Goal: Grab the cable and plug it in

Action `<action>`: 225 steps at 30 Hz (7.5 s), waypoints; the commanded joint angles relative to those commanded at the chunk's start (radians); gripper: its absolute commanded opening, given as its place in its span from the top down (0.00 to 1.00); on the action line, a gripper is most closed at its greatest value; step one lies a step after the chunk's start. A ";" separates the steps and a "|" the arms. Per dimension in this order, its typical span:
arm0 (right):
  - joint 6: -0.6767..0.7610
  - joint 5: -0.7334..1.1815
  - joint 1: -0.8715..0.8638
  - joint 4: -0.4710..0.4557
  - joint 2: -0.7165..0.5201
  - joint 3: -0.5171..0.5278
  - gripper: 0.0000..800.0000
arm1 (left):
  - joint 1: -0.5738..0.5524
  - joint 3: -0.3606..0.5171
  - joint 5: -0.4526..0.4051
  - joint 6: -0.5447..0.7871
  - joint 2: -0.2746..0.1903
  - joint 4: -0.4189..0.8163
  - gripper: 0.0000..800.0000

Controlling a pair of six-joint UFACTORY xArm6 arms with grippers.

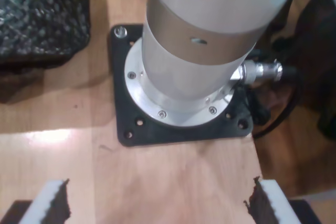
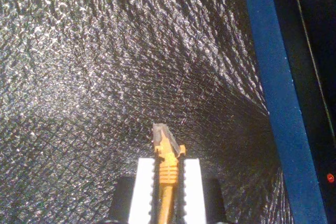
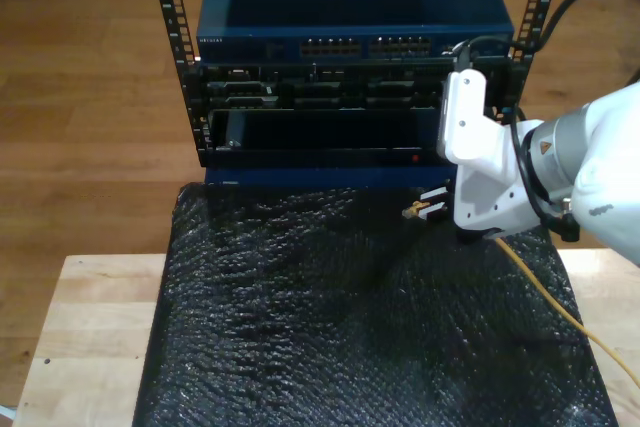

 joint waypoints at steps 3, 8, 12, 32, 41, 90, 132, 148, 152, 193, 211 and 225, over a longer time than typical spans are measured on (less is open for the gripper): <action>0.000 0.002 -0.002 0.000 -0.003 0.008 1.00 | 0.023 0.040 -0.034 0.009 -0.026 0.008 0.00; 0.000 0.002 -0.002 0.000 -0.006 0.012 1.00 | 0.064 0.104 -0.120 0.038 -0.034 0.009 0.00; 0.000 0.002 0.000 0.000 -0.005 0.012 1.00 | 0.097 0.133 -0.170 0.052 -0.035 0.018 0.00; -0.002 0.000 0.002 0.000 0.000 0.015 1.00 | 0.137 0.311 -0.385 0.155 -0.109 0.029 0.00; -0.002 0.000 0.005 0.002 0.002 0.018 1.00 | 0.138 0.425 -0.577 0.158 -0.107 0.029 0.00; -0.006 -0.638 0.204 -0.150 0.152 0.048 1.00 | 0.147 0.440 -0.624 0.215 -0.084 0.021 0.00; -0.015 -1.312 0.210 -0.350 0.345 0.146 1.00 | 0.147 0.440 -0.623 0.216 -0.083 0.021 0.00; -0.034 -1.306 0.252 -0.353 0.364 0.037 1.00 | 0.147 0.440 -0.623 0.216 -0.083 0.021 0.00; -0.034 -1.307 0.262 -0.408 0.400 -0.003 1.00 | 0.147 0.440 -0.623 0.215 -0.083 0.021 0.00; 0.009 -1.404 0.180 -0.445 0.557 -0.115 1.00 | 0.147 0.440 -0.623 0.215 -0.083 0.021 0.00; 0.012 -1.611 0.163 -0.442 0.671 -0.143 1.00 | 0.147 0.440 -0.623 0.215 -0.083 0.021 0.00; 0.015 -1.811 0.163 -0.436 0.876 -0.302 1.00 | 0.147 0.440 -0.623 0.216 -0.083 0.021 0.00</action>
